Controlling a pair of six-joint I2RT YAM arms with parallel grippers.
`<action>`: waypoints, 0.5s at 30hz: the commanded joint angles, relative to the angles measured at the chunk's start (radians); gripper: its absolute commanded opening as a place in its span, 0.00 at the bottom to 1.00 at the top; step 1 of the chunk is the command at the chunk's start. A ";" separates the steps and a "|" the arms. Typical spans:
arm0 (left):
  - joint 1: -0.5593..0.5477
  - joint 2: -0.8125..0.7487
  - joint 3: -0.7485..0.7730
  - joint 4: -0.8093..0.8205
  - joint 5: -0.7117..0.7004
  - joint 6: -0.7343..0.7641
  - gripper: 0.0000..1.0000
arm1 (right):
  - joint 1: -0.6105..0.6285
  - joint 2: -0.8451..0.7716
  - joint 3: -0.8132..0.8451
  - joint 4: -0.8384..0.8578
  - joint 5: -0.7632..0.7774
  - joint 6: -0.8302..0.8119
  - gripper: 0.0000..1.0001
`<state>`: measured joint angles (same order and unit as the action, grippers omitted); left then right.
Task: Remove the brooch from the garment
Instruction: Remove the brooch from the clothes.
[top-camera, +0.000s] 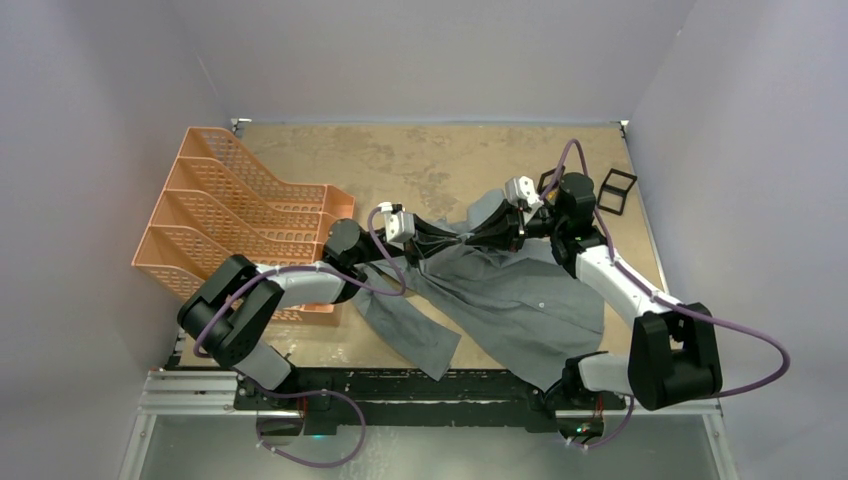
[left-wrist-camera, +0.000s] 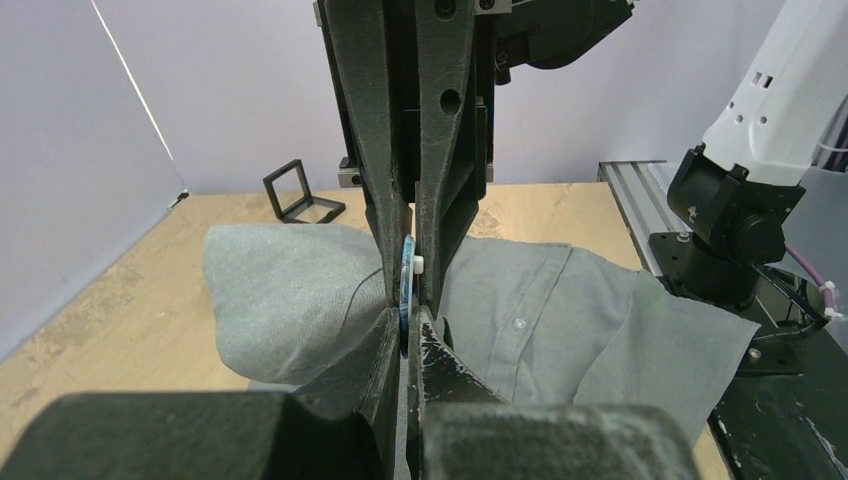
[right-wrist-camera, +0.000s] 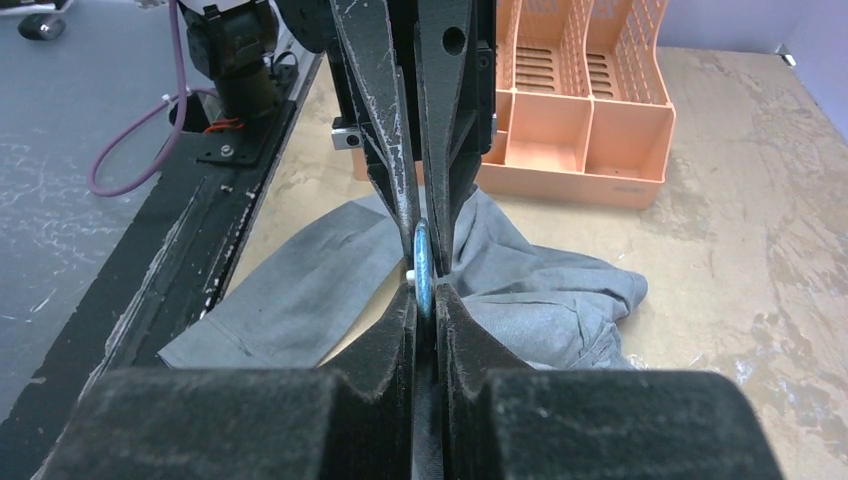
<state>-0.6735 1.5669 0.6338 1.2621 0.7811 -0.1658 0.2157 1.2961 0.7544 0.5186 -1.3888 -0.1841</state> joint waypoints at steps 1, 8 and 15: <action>-0.012 0.000 0.048 0.065 0.092 -0.034 0.00 | -0.004 0.018 0.046 0.019 0.038 -0.010 0.04; -0.048 0.009 0.072 0.003 0.082 0.019 0.00 | -0.002 0.021 0.040 0.061 0.052 0.031 0.03; -0.081 0.000 0.096 -0.084 0.074 0.080 0.00 | 0.000 0.049 0.052 0.070 0.079 0.068 0.01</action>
<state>-0.6849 1.5810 0.6773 1.1893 0.7734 -0.1184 0.2031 1.3197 0.7578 0.5369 -1.3872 -0.1379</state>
